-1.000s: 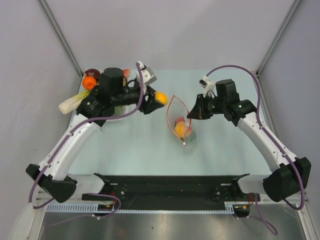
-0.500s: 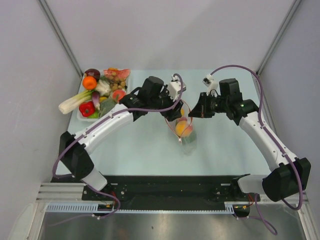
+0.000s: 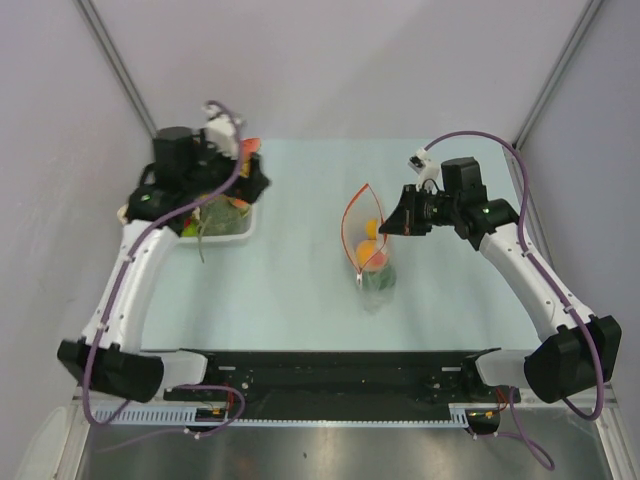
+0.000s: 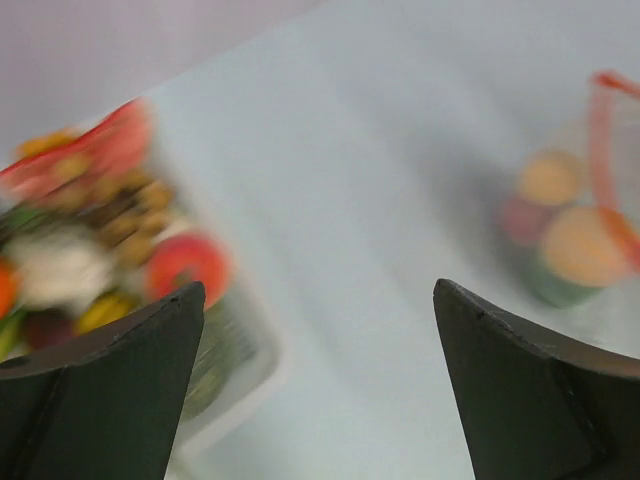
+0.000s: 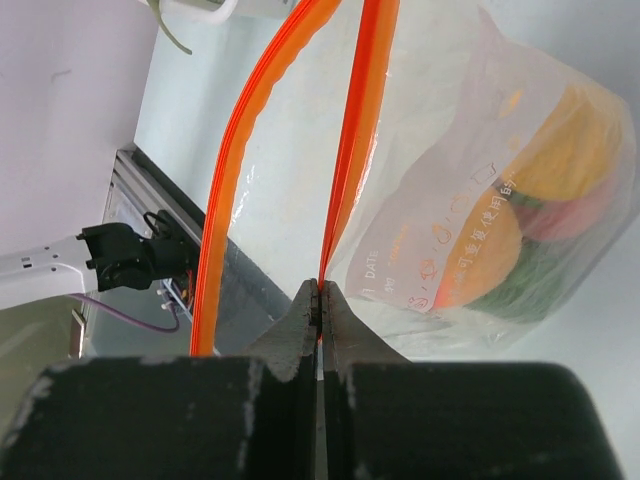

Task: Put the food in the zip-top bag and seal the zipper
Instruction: Place the fake fruit in the zipper food storage bag, then pick up the fake vegetable from the bin, then place the fake vegetable in the zipper food storage bag, then pick up the fake fruit from the bin, then place the fake fruit in the zipper food storage bag, then adjust the zipper food storage bag at the center of the board.

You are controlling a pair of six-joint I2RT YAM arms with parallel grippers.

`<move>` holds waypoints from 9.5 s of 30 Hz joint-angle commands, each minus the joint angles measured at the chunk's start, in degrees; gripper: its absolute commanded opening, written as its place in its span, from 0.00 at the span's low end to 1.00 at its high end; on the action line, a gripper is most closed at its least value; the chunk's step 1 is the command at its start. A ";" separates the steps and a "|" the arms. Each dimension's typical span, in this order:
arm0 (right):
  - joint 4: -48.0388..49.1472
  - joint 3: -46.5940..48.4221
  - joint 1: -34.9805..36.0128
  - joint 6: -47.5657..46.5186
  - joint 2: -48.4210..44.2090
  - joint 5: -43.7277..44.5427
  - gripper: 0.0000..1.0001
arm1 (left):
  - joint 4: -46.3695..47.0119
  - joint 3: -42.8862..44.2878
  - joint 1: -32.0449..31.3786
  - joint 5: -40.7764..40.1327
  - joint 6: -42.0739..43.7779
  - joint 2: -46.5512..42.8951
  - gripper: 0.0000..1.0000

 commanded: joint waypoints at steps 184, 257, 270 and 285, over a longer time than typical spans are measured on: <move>1.43 -0.52 -3.71 0.40 -1.13 -2.86 0.00 | 2.92 -1.98 17.56 -6.76 7.04 16.10 0.67; -1.12 11.34 16.15 -20.15 5.10 -5.93 0.43 | 14.50 -30.09 -45.37 -4.56 12.94 -11.67 0.00; -2.00 -2.97 0.33 -35.62 -19.83 -6.03 0.92 | 21.36 -24.83 -41.42 -0.79 -1.30 -6.85 0.00; 4.75 -22.22 5.24 -41.00 -41.55 -0.22 0.80 | 21.45 -18.32 -37.64 3.95 -7.46 -0.43 0.00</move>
